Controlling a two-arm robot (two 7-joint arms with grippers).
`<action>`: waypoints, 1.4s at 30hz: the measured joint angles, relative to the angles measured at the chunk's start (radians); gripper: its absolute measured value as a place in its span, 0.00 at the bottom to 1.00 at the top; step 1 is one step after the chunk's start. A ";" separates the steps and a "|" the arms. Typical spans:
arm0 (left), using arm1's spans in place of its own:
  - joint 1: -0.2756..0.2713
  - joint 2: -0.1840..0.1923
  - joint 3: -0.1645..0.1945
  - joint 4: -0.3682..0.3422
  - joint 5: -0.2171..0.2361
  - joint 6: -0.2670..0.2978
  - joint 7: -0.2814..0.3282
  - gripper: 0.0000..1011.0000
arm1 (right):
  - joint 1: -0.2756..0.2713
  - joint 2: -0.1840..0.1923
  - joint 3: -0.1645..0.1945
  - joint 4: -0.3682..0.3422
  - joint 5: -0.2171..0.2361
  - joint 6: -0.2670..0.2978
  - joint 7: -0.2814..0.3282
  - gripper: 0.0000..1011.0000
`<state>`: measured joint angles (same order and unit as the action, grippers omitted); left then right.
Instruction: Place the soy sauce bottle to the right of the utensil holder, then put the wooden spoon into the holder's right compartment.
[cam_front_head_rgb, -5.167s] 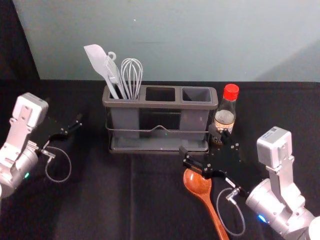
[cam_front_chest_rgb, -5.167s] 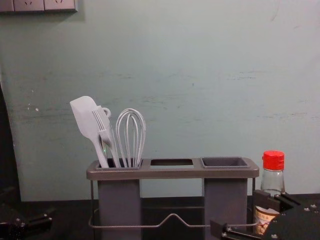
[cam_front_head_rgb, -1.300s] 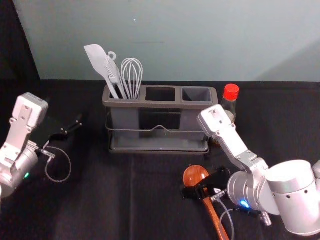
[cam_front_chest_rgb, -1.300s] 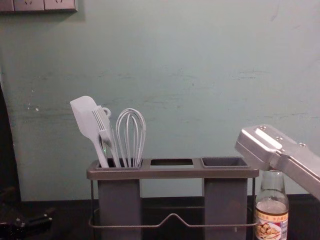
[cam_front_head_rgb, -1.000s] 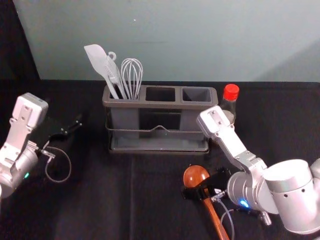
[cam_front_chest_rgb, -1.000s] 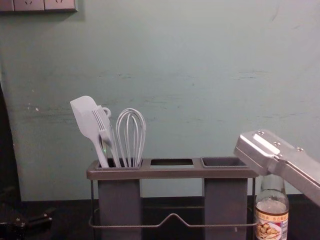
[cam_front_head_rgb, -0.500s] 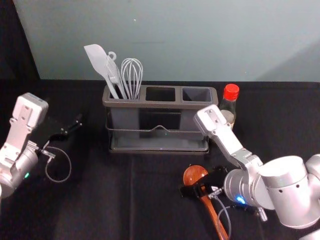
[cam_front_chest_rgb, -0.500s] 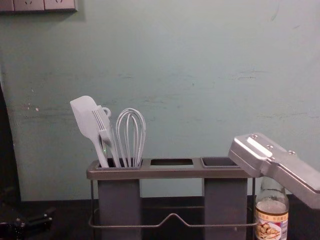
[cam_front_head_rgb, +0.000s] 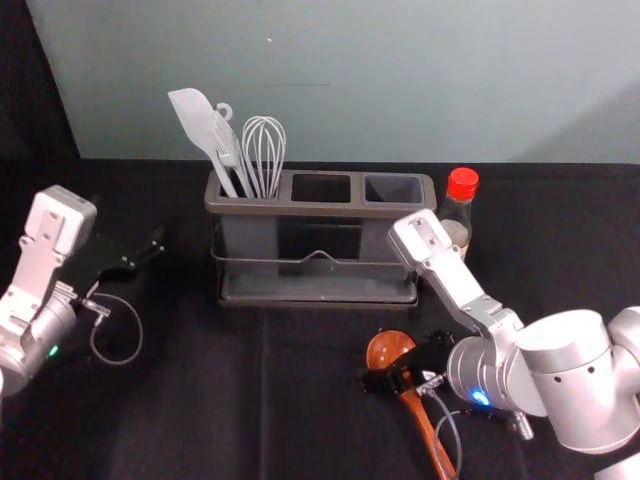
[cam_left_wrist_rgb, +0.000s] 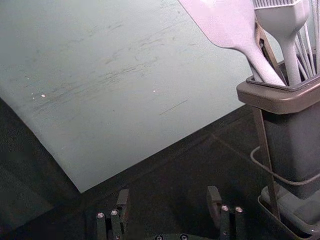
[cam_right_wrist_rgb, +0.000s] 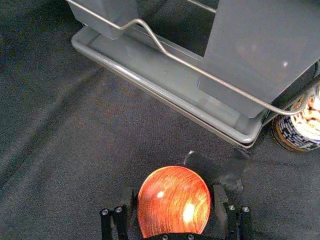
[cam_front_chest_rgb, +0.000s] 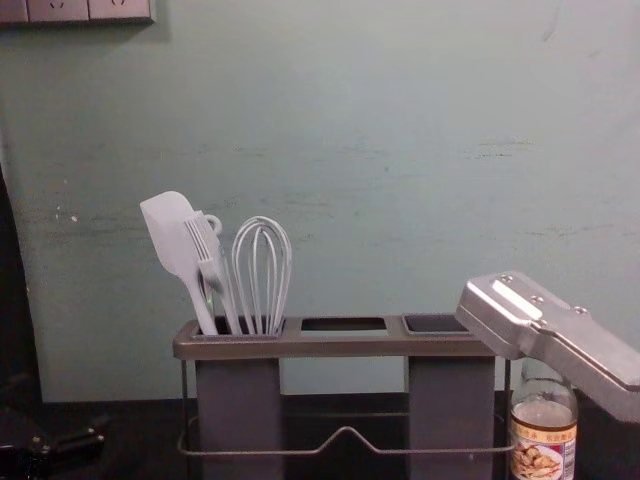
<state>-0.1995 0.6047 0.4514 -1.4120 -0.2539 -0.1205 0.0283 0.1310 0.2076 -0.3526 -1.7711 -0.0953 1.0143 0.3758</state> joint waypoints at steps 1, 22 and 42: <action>0.000 0.000 0.000 0.000 0.000 0.000 0.000 0.99 | 0.000 -0.001 0.002 0.002 -0.002 -0.002 0.003 0.99; 0.000 0.000 0.000 0.000 0.000 0.000 0.000 0.99 | -0.014 -0.003 0.021 -0.044 -0.038 0.000 0.048 0.83; 0.000 0.000 0.000 0.000 0.000 0.000 0.000 0.99 | -0.208 0.111 0.083 -0.327 -0.105 -0.204 0.045 0.83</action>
<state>-0.1995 0.6047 0.4514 -1.4120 -0.2539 -0.1205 0.0283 -0.0767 0.3183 -0.2697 -2.0980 -0.2003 0.8098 0.4205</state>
